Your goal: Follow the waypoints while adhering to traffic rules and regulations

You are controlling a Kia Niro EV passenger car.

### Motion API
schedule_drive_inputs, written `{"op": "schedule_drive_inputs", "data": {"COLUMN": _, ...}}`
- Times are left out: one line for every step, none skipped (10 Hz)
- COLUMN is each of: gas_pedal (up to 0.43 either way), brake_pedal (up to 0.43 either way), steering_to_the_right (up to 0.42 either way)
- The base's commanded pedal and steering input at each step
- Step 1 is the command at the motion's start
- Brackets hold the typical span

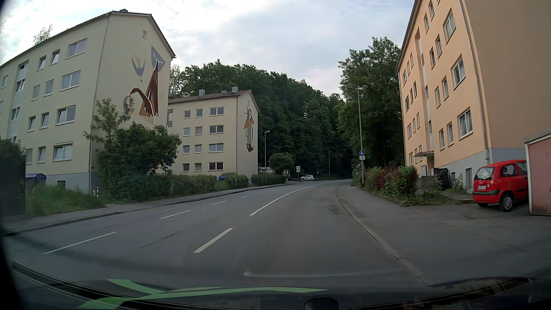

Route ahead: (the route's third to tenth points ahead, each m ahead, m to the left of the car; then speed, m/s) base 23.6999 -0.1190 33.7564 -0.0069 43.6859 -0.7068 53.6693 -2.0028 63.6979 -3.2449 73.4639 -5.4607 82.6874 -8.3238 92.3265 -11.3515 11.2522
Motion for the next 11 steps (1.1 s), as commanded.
{"op": "schedule_drive_inputs", "data": {"gas_pedal": 0.130, "brake_pedal": 0.000, "steering_to_the_right": 0.005}}
{"op": "schedule_drive_inputs", "data": {"gas_pedal": 0.130, "brake_pedal": 0.000, "steering_to_the_right": 0.006}}
{"op": "schedule_drive_inputs", "data": {"gas_pedal": 0.130, "brake_pedal": 0.000, "steering_to_the_right": 0.007}}
{"op": "schedule_drive_inputs", "data": {"gas_pedal": 0.130, "brake_pedal": 0.000, "steering_to_the_right": 0.009}}
{"op": "schedule_drive_inputs", "data": {"gas_pedal": 0.130, "brake_pedal": 0.000, "steering_to_the_right": 0.012}}
{"op": "schedule_drive_inputs", "data": {"gas_pedal": 0.130, "brake_pedal": 0.000, "steering_to_the_right": 0.015}}
{"op": "schedule_drive_inputs", "data": {"gas_pedal": 0.130, "brake_pedal": 0.000, "steering_to_the_right": 0.017}}
{"op": "schedule_drive_inputs", "data": {"gas_pedal": 0.130, "brake_pedal": 0.000, "steering_to_the_right": 0.020}}
{"op": "schedule_drive_inputs", "data": {"gas_pedal": 0.130, "brake_pedal": 0.000, "steering_to_the_right": 0.022}}
{"op": "schedule_drive_inputs", "data": {"gas_pedal": 0.130, "brake_pedal": 0.000, "steering_to_the_right": 0.023}}
{"op": "schedule_drive_inputs", "data": {"gas_pedal": 0.130, "brake_pedal": 0.000, "steering_to_the_right": 0.023}}
